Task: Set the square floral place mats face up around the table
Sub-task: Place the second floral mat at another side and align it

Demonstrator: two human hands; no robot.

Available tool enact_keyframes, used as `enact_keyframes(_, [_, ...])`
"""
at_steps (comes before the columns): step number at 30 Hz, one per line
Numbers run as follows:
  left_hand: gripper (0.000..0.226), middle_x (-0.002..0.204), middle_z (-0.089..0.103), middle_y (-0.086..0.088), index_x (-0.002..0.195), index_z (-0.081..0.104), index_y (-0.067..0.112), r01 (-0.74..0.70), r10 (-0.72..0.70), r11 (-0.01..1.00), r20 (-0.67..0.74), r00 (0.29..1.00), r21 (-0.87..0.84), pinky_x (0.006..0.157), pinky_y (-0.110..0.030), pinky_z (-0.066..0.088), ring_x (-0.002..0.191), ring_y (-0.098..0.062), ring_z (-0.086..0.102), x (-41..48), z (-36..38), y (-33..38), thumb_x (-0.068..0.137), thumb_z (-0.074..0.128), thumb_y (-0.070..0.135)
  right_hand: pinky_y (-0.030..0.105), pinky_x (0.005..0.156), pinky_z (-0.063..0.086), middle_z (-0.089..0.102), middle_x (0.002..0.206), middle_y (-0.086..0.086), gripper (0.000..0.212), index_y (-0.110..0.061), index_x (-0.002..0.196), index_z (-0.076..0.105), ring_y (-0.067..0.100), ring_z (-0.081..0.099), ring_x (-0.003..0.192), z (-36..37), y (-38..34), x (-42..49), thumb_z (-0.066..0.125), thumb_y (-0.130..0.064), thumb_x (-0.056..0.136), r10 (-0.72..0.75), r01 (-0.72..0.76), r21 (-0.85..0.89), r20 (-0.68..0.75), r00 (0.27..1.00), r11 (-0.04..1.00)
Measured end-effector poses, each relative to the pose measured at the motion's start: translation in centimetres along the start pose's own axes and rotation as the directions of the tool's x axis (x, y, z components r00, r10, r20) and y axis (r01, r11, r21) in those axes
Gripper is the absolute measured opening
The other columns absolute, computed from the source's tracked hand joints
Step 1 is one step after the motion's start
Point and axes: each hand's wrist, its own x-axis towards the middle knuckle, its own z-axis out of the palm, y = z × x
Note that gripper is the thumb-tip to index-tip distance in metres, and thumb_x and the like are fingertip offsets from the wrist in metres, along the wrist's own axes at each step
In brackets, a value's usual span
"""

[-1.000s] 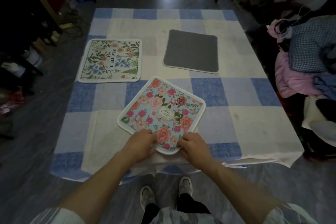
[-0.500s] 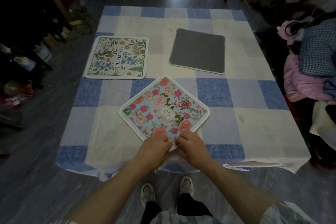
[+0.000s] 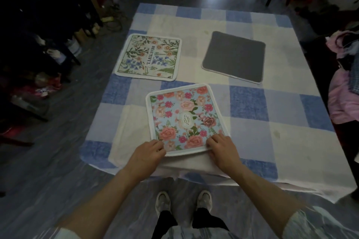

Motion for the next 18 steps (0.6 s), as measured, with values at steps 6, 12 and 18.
enact_keyframes(6, [0.055,0.089,0.065,-0.003,0.084,0.065,0.017,0.213,-0.21,0.976,0.071,0.975,-0.041,0.052,-0.028,0.05,0.072,-0.023,0.059,-0.9,0.8,-1.8,0.041,0.093,0.036,0.039,0.076,0.043,0.063,0.104,0.008,0.018,-0.014,0.096,0.063,0.03,0.057,0.095,-0.5,1.3,-0.3,0.068,-0.018,0.079,0.061,-0.06,-0.032,0.027,0.998,0.998])
enact_keyframes(12, [0.021,0.091,0.061,-0.004,0.084,0.058,0.016,0.196,-0.197,0.977,-0.009,0.98,-0.086,0.049,-0.032,0.047,0.076,-0.024,0.056,-0.3,2.4,-0.9,0.075,0.075,0.022,0.037,0.082,0.044,0.063,0.113,0.004,0.019,-0.017,0.105,0.067,0.026,0.053,0.107,-0.5,1.7,-0.4,0.057,-0.025,0.092,0.111,-0.111,-0.014,0.055,0.992,0.994])
enact_keyframes(18, [0.015,0.094,0.064,-0.006,0.085,0.062,0.014,0.121,-0.125,0.99,-0.049,0.991,-0.074,0.05,-0.033,0.052,0.079,-0.024,0.059,0.3,2.5,-0.5,0.079,0.073,0.022,0.04,0.074,0.049,0.066,0.105,0.009,0.013,-0.011,0.097,0.069,0.03,0.058,0.097,-1.2,1.8,-0.4,0.062,-0.019,0.088,0.136,-0.136,-0.008,0.002,0.991,0.991])
